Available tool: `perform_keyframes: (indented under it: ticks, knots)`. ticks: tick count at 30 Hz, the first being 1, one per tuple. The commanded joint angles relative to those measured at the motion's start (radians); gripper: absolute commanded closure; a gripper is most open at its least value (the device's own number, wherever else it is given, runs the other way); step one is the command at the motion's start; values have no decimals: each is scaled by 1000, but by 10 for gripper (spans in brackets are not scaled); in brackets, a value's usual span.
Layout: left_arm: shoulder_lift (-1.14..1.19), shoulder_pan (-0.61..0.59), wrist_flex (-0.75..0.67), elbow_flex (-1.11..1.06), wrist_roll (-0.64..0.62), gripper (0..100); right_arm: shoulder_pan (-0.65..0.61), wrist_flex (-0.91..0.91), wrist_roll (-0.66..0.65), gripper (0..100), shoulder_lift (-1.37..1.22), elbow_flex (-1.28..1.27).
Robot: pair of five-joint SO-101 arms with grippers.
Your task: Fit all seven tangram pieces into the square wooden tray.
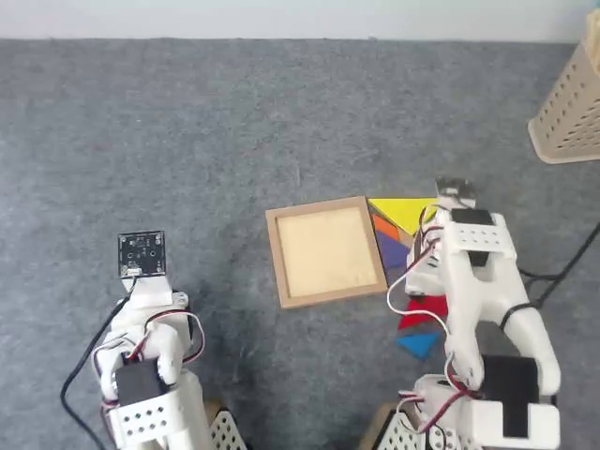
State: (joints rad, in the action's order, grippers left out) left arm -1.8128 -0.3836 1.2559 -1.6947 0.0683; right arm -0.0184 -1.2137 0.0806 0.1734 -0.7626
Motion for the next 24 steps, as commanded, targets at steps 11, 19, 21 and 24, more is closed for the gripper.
perform_keyframes:
  ticks: [11, 19, 21, 24]
  knots:
    - [-14, 5, 8, 8, -8, 987, -30, -21, 14, 658, -292, 130]
    - [-14, 5, 8, 8, -8, 987, -209, -27, 17, 658, -297, 133]
    - [-14, 5, 8, 8, -8, 987, -219, -4, 18, 658, -291, 135]
    - [-14, 5, 8, 8, -8, 987, -209, 15, 18, 658, -289, 135]
